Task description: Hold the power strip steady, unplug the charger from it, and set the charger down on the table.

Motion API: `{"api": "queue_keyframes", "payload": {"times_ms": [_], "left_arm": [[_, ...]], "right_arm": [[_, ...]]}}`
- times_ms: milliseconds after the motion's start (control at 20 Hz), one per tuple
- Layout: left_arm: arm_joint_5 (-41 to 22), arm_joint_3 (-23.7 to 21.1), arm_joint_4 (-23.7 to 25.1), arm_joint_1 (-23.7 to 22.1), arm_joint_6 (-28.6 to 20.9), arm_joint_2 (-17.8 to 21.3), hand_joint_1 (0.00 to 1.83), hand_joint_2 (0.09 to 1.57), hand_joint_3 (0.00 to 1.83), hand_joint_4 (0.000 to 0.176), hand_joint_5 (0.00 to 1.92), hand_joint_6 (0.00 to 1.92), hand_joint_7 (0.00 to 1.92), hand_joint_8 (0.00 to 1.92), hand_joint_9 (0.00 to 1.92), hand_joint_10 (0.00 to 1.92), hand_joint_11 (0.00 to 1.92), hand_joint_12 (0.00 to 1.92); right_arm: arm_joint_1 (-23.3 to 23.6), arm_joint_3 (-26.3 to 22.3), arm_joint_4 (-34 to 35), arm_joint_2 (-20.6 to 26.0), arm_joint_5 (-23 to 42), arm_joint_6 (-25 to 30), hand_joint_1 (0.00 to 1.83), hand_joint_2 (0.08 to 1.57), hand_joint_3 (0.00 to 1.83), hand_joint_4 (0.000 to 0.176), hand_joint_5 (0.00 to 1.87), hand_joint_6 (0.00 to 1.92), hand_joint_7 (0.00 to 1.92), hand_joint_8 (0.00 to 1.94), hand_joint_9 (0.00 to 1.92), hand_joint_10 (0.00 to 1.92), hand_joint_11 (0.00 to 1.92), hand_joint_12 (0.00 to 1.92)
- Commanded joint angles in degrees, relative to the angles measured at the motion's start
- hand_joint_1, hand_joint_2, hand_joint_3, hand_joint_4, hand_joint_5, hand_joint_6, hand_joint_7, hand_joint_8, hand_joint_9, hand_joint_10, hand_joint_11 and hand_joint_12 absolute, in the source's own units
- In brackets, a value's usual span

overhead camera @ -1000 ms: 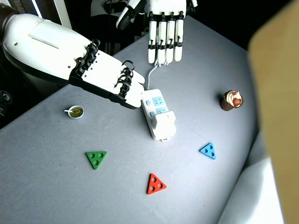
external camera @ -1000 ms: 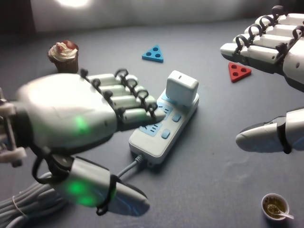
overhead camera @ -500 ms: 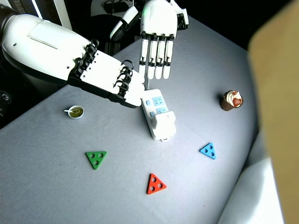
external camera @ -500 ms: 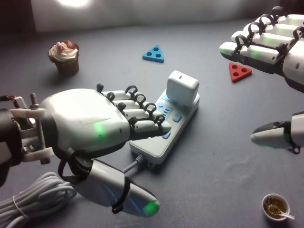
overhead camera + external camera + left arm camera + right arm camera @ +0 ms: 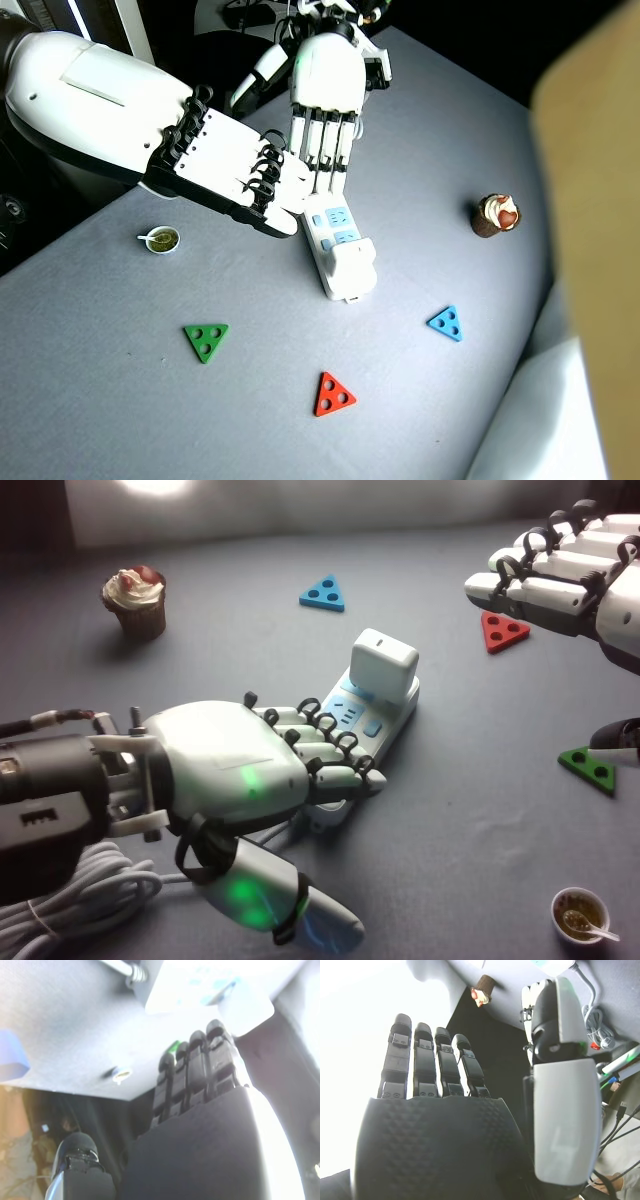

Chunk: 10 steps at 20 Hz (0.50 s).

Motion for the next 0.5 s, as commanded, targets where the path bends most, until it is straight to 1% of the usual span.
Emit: {"api": "queue_keyframes", "payload": {"times_ms": [0,50,150,400,450], "left_arm": [[-5.76,0.43,-2.52,-0.26,2.01,-0.72,0.0,0.98,0.01,0.0,0.12,0.0,0.1,0.0,0.07,0.0,0.04,0.04],[-5.83,0.84,-4.21,-0.16,3.42,-1.29,0.0,0.99,0.01,0.0,0.11,0.0,0.09,0.0,0.06,0.0,0.04,0.03],[-6.31,1.55,-6.07,0.28,4.92,-2.13,0.0,0.99,0.01,0.0,0.11,0.0,0.1,0.0,0.07,0.0,0.04,0.03],[-6.59,3.45,-6.49,0.58,5.46,-4.19,0.0,0.99,0.01,0.0,0.11,0.0,0.09,0.0,0.06,0.0,0.03,0.03],[-6.6,3.85,-6.49,0.59,5.49,-4.42,0.0,0.99,0.0,0.0,0.11,0.0,0.09,0.0,0.06,0.0,0.04,0.03]], "right_arm": [[0.76,-0.02,-1.33,0.6,2.99,-0.05,0.96,1.04,0.0,0.0,0.11,0.01,0.1,0.01,0.11,0.01,0.16,0.11],[0.76,-0.01,-1.35,0.6,2.99,-0.06,0.96,1.04,0.0,0.0,0.13,0.0,0.13,0.0,0.13,0.01,0.16,0.12],[0.77,0.0,-1.35,0.6,3.0,-0.06,0.98,1.04,0.0,0.0,0.14,0.0,0.12,0.0,0.12,0.0,0.15,0.12],[0.77,0.0,-1.36,0.6,3.0,-0.06,0.96,1.06,0.01,0.0,0.11,0.0,0.1,0.0,0.11,0.0,0.11,0.13],[0.78,0.01,-1.36,0.6,3.0,-0.06,0.95,1.08,0.0,0.0,0.1,0.0,0.09,0.0,0.1,0.0,0.09,0.19]]}}
